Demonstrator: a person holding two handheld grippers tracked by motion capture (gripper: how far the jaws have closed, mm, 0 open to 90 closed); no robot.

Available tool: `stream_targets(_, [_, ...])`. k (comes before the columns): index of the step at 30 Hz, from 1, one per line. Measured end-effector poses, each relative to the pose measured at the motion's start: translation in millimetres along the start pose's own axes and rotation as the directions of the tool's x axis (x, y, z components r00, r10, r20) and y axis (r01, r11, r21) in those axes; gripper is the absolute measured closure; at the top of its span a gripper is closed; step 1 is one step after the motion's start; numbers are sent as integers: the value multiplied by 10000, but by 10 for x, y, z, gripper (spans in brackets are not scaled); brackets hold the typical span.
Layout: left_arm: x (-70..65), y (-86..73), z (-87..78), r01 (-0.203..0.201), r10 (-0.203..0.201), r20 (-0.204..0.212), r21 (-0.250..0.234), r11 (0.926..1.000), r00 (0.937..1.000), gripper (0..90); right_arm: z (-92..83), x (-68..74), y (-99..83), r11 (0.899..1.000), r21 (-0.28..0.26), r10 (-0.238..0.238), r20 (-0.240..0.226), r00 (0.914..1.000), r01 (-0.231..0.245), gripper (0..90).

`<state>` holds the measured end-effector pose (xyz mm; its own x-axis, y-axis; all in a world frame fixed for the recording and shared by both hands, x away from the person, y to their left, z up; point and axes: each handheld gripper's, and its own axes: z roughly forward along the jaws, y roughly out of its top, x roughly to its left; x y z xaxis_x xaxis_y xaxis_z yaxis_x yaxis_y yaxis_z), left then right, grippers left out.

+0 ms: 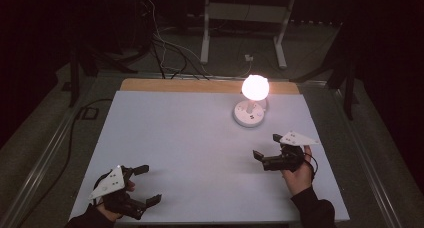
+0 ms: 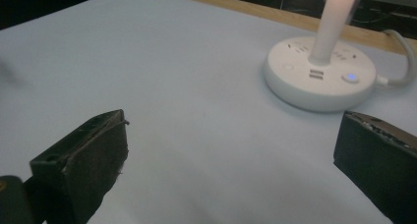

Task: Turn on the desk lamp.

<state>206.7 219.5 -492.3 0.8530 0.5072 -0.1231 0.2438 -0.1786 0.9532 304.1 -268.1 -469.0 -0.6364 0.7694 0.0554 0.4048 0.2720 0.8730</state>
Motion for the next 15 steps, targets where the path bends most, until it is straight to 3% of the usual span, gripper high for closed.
stream_targets(15, [-3, 1, 6, -15, 15, 7, 20, 10000, 10000, 3, -356, 15, -421, 9979, 263, 582, 225, 9981, -587, 0])
